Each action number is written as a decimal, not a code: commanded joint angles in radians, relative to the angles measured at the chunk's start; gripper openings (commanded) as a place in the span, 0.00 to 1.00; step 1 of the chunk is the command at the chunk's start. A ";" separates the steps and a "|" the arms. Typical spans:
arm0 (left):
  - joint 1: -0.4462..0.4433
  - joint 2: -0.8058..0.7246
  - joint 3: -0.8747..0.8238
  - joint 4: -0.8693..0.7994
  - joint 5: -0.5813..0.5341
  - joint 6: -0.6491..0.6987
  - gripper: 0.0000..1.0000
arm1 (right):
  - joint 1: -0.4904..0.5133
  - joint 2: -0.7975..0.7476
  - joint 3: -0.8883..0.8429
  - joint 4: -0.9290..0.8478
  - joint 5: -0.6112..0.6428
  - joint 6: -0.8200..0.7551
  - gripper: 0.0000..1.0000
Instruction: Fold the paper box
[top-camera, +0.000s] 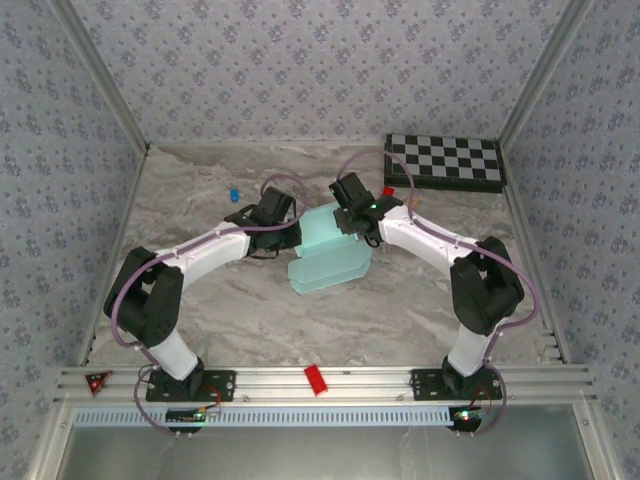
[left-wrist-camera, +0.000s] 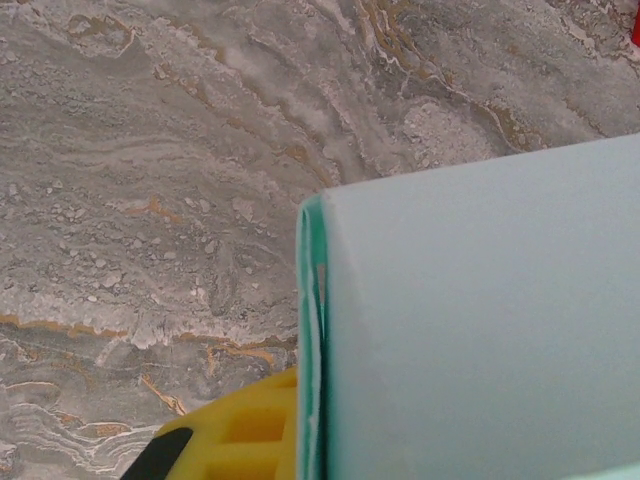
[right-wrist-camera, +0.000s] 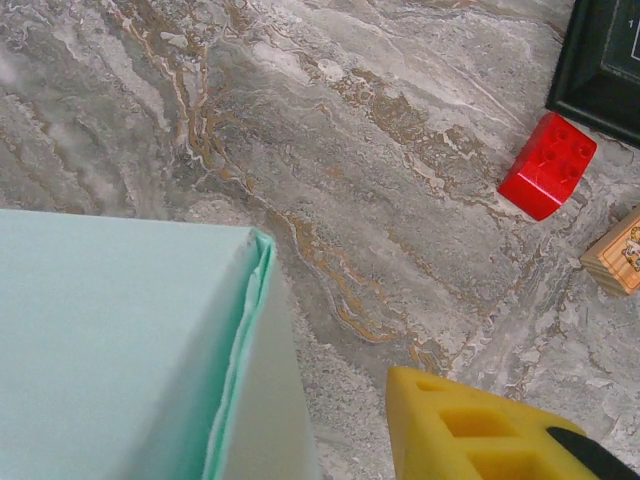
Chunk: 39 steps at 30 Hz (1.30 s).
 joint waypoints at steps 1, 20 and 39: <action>0.001 0.009 0.034 -0.028 0.003 0.008 0.00 | -0.006 -0.023 0.035 0.007 0.049 -0.009 0.37; 0.000 0.016 0.042 -0.033 0.011 0.010 0.00 | 0.024 0.072 0.090 0.015 0.219 -0.028 0.28; -0.002 0.031 0.035 -0.005 0.002 -0.115 0.00 | 0.026 -0.078 0.001 0.027 -0.002 -0.021 0.56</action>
